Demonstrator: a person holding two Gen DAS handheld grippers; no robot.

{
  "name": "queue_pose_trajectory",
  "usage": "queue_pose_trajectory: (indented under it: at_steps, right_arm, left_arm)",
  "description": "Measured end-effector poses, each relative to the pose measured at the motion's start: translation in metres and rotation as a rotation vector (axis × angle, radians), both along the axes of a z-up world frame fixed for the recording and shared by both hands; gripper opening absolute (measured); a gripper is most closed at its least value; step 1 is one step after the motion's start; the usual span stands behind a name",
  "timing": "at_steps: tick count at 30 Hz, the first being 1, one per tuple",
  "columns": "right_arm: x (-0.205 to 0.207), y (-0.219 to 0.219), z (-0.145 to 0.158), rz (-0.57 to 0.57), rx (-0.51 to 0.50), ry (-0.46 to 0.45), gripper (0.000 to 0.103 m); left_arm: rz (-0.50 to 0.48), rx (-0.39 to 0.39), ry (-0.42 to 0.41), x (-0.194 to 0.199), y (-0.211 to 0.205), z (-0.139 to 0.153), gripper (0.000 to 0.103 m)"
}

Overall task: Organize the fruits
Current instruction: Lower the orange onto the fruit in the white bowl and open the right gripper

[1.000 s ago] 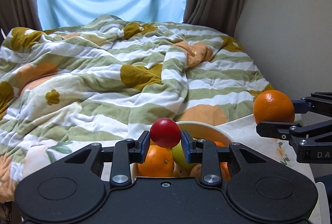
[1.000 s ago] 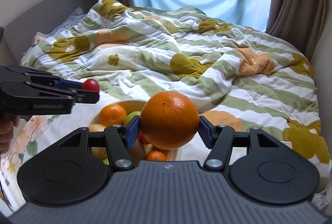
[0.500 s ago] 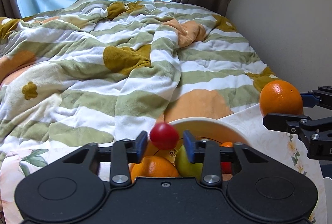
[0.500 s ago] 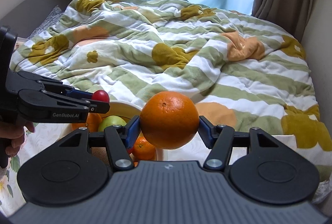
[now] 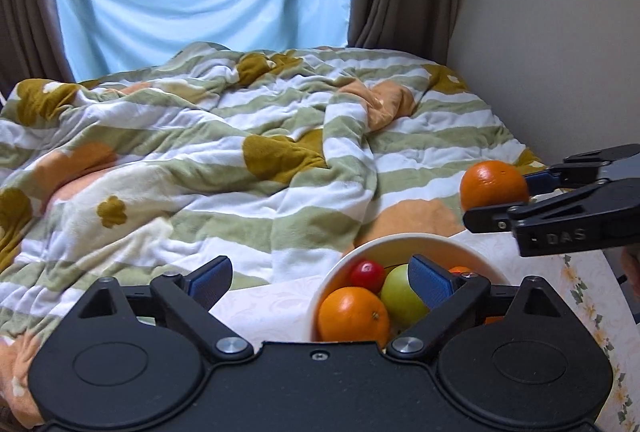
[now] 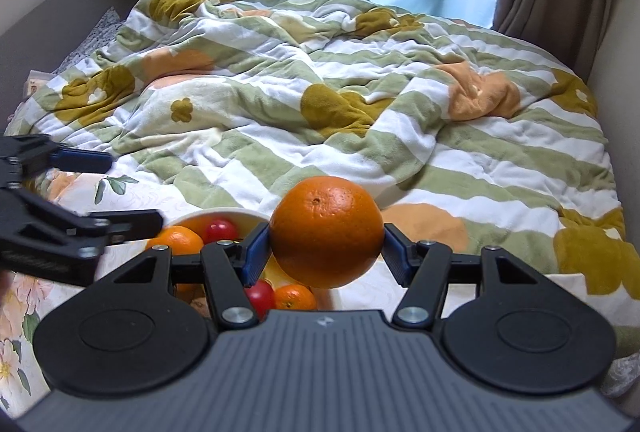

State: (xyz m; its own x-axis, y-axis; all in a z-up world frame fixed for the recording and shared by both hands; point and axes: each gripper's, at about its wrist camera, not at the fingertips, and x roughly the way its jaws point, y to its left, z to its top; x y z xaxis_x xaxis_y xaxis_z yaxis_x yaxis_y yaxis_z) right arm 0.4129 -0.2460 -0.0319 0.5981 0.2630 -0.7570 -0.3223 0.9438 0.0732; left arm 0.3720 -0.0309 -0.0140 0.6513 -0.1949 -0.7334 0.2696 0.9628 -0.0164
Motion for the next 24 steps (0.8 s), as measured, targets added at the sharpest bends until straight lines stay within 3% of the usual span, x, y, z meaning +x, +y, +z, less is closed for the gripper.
queue_pose_trajectory:
  at_steps: [18, 24]
  right_arm:
    - [0.022, 0.023, -0.039, -0.007, 0.058, 0.07, 0.076]
    - [0.022, 0.018, -0.034, -0.008, 0.105, 0.039, 0.079]
  left_arm:
    - [0.06, -0.029, 0.017, -0.033, 0.027, -0.007, 0.1]
    - [0.066, -0.023, 0.021, -0.04, 0.028, -0.011, 0.1]
